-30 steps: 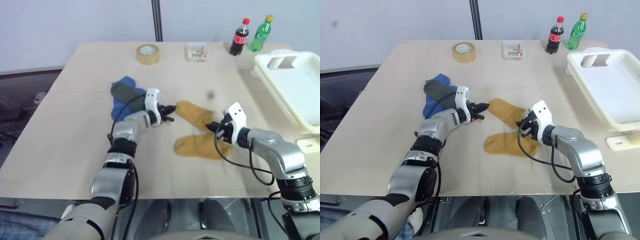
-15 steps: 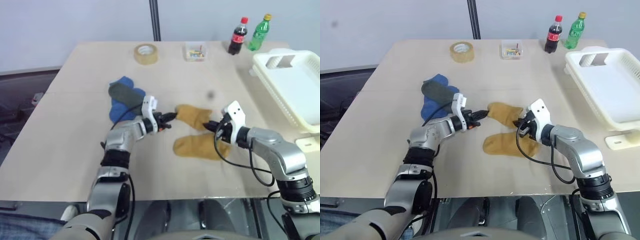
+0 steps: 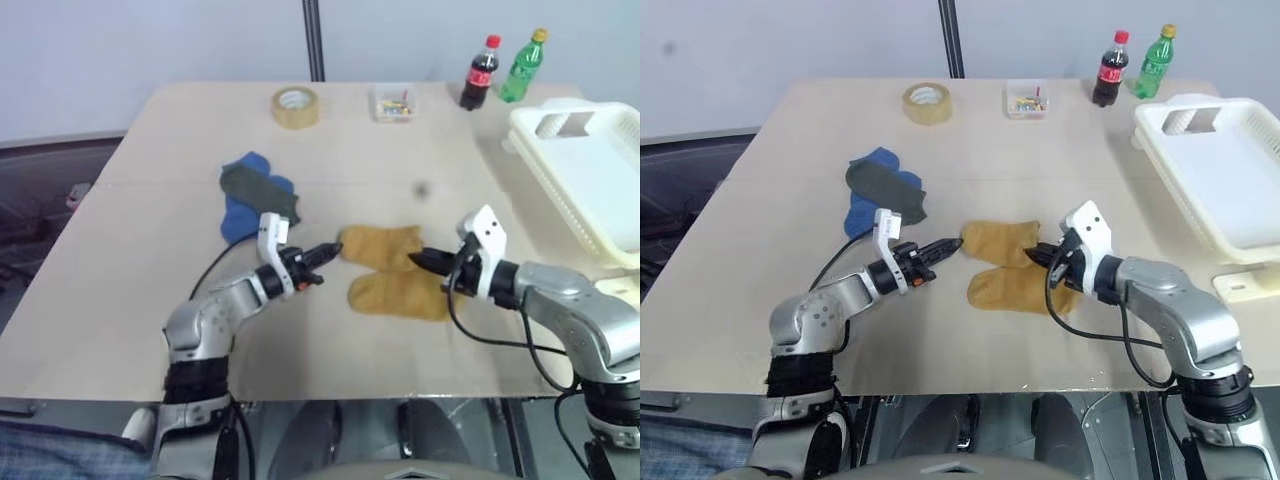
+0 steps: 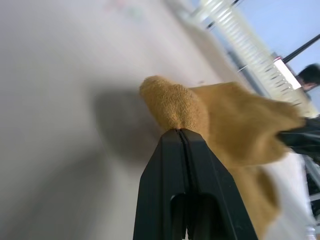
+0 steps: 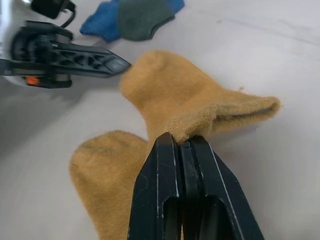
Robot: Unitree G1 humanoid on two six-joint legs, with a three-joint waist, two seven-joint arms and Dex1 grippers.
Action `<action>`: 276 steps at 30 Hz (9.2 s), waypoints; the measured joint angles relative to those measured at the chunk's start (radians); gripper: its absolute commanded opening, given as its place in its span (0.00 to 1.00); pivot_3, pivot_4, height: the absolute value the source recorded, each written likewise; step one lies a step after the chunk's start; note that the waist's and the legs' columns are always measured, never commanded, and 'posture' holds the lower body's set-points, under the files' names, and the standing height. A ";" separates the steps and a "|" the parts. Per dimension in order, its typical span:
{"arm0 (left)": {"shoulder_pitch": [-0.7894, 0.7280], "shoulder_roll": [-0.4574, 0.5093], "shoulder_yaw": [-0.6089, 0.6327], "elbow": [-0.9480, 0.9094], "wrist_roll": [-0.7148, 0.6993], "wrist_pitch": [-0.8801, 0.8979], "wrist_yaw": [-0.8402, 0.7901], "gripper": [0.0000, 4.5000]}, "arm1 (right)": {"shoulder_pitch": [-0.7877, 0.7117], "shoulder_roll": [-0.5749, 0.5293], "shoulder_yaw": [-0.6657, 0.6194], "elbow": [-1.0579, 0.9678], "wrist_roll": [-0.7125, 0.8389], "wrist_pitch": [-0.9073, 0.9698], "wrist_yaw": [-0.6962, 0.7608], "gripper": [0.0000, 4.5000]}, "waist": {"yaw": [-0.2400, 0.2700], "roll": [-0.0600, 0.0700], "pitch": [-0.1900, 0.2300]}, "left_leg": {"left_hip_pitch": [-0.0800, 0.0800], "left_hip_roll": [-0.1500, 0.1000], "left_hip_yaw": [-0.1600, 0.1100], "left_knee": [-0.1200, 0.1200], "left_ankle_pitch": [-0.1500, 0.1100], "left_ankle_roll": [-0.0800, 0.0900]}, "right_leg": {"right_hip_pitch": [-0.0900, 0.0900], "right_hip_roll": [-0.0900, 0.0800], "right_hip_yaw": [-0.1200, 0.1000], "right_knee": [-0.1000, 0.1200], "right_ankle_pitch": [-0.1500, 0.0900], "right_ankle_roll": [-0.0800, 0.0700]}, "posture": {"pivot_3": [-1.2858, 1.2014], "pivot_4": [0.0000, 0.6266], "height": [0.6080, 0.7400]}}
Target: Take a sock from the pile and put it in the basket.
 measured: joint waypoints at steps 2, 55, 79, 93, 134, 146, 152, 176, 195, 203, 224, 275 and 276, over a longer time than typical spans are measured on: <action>0.051 -0.005 -0.001 -0.083 -0.057 0.027 0.009 0.00 | 0.002 -0.022 -0.040 -0.027 0.033 0.035 -0.008 0.00 | 0.001 0.000 0.000 | 0.000 0.000 0.000 0.000 0.000 0.000 | 0.001 0.000 -0.001 -0.001 0.000 0.000 | 0.52 0.24 1.00; 0.269 0.054 -0.213 -0.231 -0.140 0.043 0.310 0.00 | 0.249 -0.327 -0.228 -0.135 0.270 0.292 -0.139 0.64 | 0.026 0.000 0.000 | -0.001 0.000 0.001 -0.002 -0.002 0.004 | 0.003 0.001 -0.002 -0.009 0.000 0.000 | 0.52 0.24 1.00; 0.240 0.065 -0.212 -0.221 -0.128 -0.008 0.252 0.99 | 0.271 -0.168 0.231 0.028 -0.385 -0.483 -0.042 0.66 | 0.021 0.000 -0.001 | 0.003 0.003 0.001 -0.003 0.000 0.000 | 0.005 0.005 -0.001 -0.009 0.000 0.000 | 0.52 0.24 1.00; 0.148 0.117 -0.186 -0.126 -0.110 -0.019 0.235 0.99 | 0.267 -0.142 0.224 0.046 -0.417 -0.483 -0.017 0.66 | 0.022 0.001 -0.002 | 0.005 0.004 0.001 -0.003 -0.002 0.002 | 0.006 0.005 -0.001 -0.009 0.000 0.000 | 0.52 0.24 1.00; -0.282 -0.090 0.048 0.548 -0.249 0.410 0.066 0.99 | 0.260 -0.033 0.246 0.048 -0.489 -0.457 -0.022 0.66 | 0.023 -0.002 -0.013 | 0.016 -0.001 -0.003 -0.013 0.001 -0.002 | 0.018 0.002 -0.006 -0.017 -0.001 0.001 | 0.52 0.24 1.00; -0.264 -0.095 0.083 0.503 -0.313 0.581 0.068 0.99 | 0.257 -0.030 0.247 0.048 -0.495 -0.458 -0.021 0.66 | 0.023 -0.004 -0.011 | 0.016 0.000 -0.003 -0.014 0.001 -0.002 | 0.018 0.002 -0.006 -0.018 -0.001 0.001 | 0.52 0.24 1.00; -0.231 -0.092 0.058 0.441 -0.345 0.648 0.047 0.99 | 0.256 -0.026 0.248 0.048 -0.501 -0.459 -0.021 0.66 | 0.023 -0.004 -0.010 | 0.016 0.000 -0.003 -0.014 0.001 -0.003 | 0.018 0.002 -0.006 -0.018 -0.001 0.001 | 0.52 0.24 1.00; -0.247 -0.115 0.062 0.456 -0.325 0.590 0.042 0.99 | 0.259 -0.019 0.207 0.006 -0.454 -0.392 -0.006 0.66 | 0.024 -0.004 -0.007 | 0.012 0.000 -0.005 -0.016 0.001 -0.003 | 0.017 0.001 -0.008 -0.023 0.000 0.001 | 0.52 0.24 1.00; -0.362 -0.252 0.106 0.616 -0.323 0.593 0.065 0.99 | 0.375 -0.192 -0.003 -0.211 -0.292 -0.226 0.050 0.66 | 0.026 -0.005 -0.007 | 0.001 -0.002 -0.006 -0.015 0.002 -0.003 | 0.007 0.001 -0.008 -0.022 0.000 0.001 | 0.52 0.24 1.00; -0.383 -0.277 0.068 0.646 -0.281 0.588 0.075 0.99 | 0.411 -0.172 -0.071 -0.226 -0.233 -0.220 0.047 0.66 | 0.031 -0.005 -0.007 | 0.001 -0.003 -0.006 -0.014 0.002 -0.003 | 0.007 0.001 -0.008 -0.022 0.000 0.001 | 0.52 0.24 1.00; -0.435 -0.325 0.026 0.723 -0.188 0.505 0.031 0.99 | 0.425 -0.180 -0.182 -0.270 -0.068 -0.151 -0.071 0.66 | 0.029 -0.005 -0.007 | 0.002 -0.004 -0.004 -0.012 0.002 -0.003 | 0.006 0.000 -0.006 -0.016 0.000 0.001 | 0.52 0.24 1.00; 0.013 0.061 -0.123 0.248 -1.216 0.239 0.765 0.99 | -0.004 -0.026 0.311 -0.001 -0.332 -0.298 0.207 0.66 | 0.006 -0.005 -0.007 | 0.003 0.000 -0.001 -0.012 0.004 -0.007 | 0.000 0.002 -0.001 -0.008 0.001 -0.002 | 0.52 0.24 1.00; 0.001 0.061 -0.138 0.258 -1.216 0.234 0.763 0.99 | 0.006 -0.035 0.271 -0.056 -0.291 -0.256 0.207 0.66 | 0.008 -0.005 -0.007 | 0.003 0.000 -0.001 -0.012 0.004 -0.007 | 0.000 0.002 -0.001 -0.008 0.001 -0.002 | 0.52 0.24 1.00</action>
